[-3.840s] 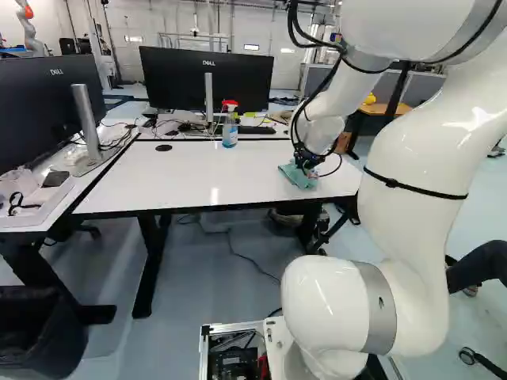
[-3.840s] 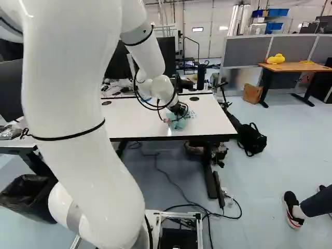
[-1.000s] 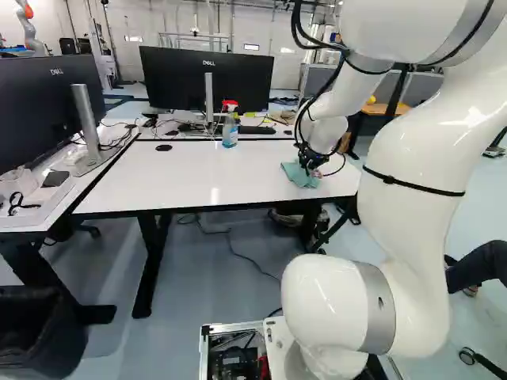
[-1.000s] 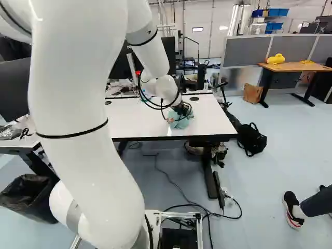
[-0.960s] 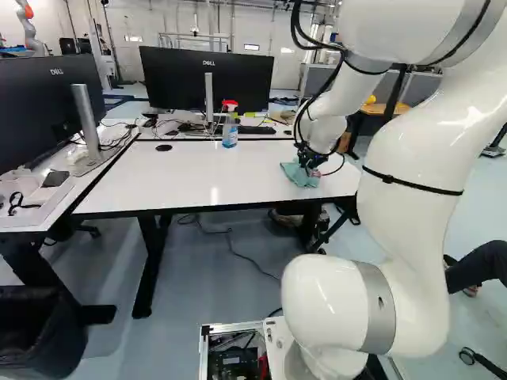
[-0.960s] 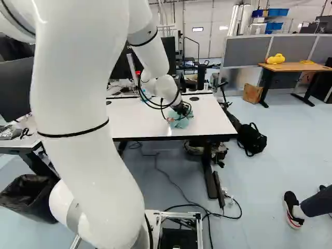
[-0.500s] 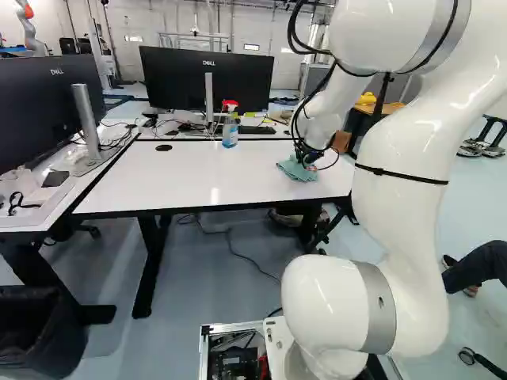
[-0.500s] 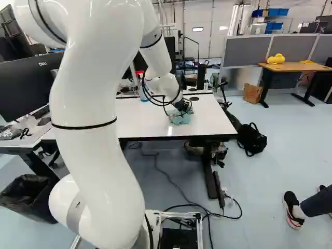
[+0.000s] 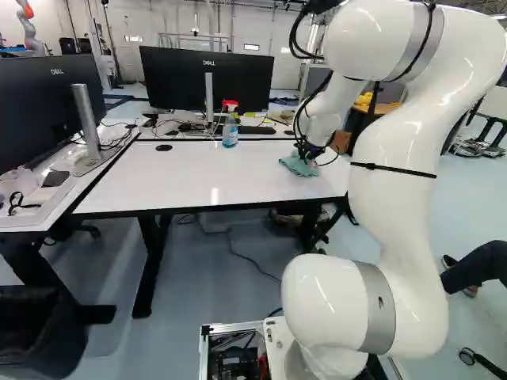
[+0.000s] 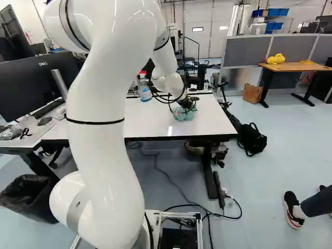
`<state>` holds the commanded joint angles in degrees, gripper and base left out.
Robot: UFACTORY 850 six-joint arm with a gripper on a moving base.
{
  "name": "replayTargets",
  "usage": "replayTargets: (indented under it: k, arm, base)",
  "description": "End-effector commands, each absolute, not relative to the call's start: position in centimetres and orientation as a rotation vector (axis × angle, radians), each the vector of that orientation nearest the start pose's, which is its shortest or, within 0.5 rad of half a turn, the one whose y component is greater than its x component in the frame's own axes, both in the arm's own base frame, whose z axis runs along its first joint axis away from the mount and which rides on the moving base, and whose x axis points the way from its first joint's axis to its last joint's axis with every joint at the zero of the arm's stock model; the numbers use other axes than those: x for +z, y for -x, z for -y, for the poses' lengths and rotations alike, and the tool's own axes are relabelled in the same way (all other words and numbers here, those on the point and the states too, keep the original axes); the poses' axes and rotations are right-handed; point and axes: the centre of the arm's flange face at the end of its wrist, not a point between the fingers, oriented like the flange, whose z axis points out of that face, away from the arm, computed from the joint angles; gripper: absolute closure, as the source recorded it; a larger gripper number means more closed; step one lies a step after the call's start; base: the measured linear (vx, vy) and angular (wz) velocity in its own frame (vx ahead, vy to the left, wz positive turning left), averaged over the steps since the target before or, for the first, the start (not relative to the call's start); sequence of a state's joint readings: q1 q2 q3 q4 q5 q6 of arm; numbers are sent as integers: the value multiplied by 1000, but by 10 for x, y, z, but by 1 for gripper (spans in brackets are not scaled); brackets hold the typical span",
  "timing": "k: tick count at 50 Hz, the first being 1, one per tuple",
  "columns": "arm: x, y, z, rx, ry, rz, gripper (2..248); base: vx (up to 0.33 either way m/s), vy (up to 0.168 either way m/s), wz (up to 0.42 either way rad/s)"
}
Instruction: Clean the table with the green towel
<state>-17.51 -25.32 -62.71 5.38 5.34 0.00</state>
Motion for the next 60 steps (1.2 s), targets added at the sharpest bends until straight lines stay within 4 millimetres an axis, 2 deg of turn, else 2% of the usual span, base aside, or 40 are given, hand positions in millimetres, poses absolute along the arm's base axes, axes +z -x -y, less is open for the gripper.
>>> replayTargets:
  k: [16, 60]
  arm:
    - [403, -571, 208, -1173, 2948, -666, 210]
    - [408, -490, 205, -1108, 2967, -743, 210]
  base:
    - [0, 0, 0]
    - [0, 0, 0]
